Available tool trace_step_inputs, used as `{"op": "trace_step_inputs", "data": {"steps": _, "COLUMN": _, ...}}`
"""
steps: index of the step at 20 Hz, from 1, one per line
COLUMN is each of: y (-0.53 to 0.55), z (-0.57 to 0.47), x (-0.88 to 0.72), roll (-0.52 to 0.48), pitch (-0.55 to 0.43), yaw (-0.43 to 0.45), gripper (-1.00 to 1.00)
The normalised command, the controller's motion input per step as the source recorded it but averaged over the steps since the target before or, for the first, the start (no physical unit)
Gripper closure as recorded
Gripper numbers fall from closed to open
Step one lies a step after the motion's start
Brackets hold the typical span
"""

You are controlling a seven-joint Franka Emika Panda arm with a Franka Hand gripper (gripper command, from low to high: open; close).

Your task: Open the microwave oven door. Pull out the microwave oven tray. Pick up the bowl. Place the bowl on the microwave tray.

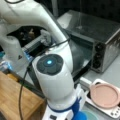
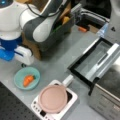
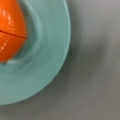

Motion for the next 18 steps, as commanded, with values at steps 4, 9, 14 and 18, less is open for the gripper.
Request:
{"op": "trace_step_inputs", "data": {"steps": 4, "y": -0.21, "z": -0.01, "x": 0.22, "roll": 0.293, "pitch": -0.040, "yaw": 0.028, "gripper": -1.00}}
{"op": "trace_step_inputs", "data": {"steps": 9, "y": -0.20, "z": -0.01, "x": 0.23, "roll": 0.292, "pitch": -0.049, "yaw": 0.043, "gripper": -1.00}}
{"op": "trace_step_inputs", "data": {"steps": 14, "y": -0.18, "z": 0.00, "x": 0.23, "roll": 0.286, "pitch": -0.049, "yaw": 0.027, "gripper": -1.00}}
{"op": "trace_step_inputs", "data": {"steps": 18, "y": -0.18, "z": 0.01, "x": 0.23, "roll": 0.265, "pitch": -0.053, "yaw": 0.019, "gripper": -1.00}}
